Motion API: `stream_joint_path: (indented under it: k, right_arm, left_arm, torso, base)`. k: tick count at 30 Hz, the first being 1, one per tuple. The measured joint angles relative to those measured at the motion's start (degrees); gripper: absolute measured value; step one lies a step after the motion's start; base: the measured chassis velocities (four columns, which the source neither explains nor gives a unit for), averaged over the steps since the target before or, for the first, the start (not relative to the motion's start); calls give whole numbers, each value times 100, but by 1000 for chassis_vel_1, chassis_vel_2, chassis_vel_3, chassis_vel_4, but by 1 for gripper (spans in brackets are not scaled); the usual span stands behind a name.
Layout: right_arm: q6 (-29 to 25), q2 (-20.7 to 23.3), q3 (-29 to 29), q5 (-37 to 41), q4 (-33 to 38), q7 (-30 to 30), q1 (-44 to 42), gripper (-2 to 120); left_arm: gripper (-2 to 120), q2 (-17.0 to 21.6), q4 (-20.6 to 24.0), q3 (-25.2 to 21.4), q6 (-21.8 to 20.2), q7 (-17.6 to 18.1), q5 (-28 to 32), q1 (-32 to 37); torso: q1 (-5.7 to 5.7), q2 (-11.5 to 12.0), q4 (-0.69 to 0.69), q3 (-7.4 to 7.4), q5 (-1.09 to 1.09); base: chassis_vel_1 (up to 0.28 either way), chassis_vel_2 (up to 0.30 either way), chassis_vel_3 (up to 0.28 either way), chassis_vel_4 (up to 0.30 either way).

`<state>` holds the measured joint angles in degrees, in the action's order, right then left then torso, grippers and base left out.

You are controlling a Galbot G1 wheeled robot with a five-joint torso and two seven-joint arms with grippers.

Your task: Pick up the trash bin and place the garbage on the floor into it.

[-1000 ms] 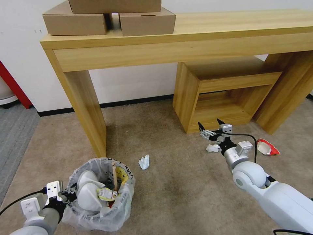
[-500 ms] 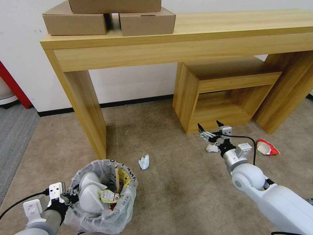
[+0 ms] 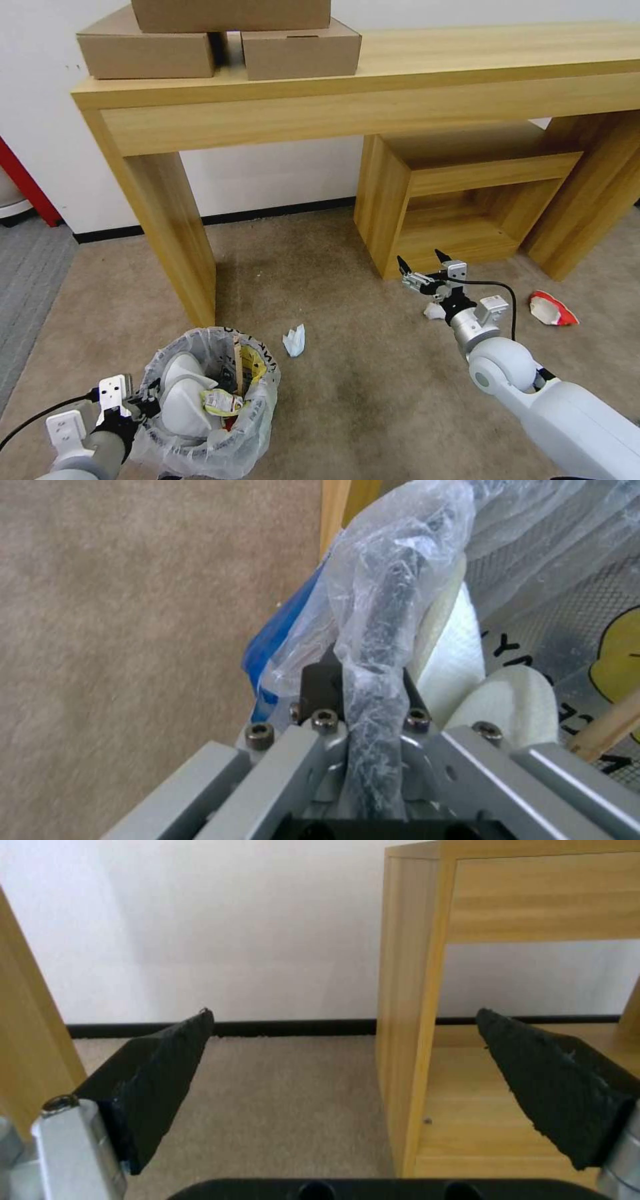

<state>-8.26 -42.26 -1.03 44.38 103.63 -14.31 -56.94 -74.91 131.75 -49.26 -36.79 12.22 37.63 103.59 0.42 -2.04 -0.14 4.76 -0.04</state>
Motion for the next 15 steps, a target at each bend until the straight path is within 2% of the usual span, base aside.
stream_joint_path:
  k: [3, 15]
  right_arm:
    - [-77, -11, 40, -37, -9, 5, 15, 100]
    - [-171, -77, 260, -55, -83, 108, 159, 100]
  left_arm:
    - [1, -5, -8, 2, 1, -3, 0, -15]
    - [1, 11, -106, 12, 2, 4, -2, -79]
  torso:
    - [1, 0, -1, 0, 0]
    - [-1, 0, -1, -2, 0]
  base:
    - [-61, 74, 103, -97]
    - [0, 0, 0, 0]
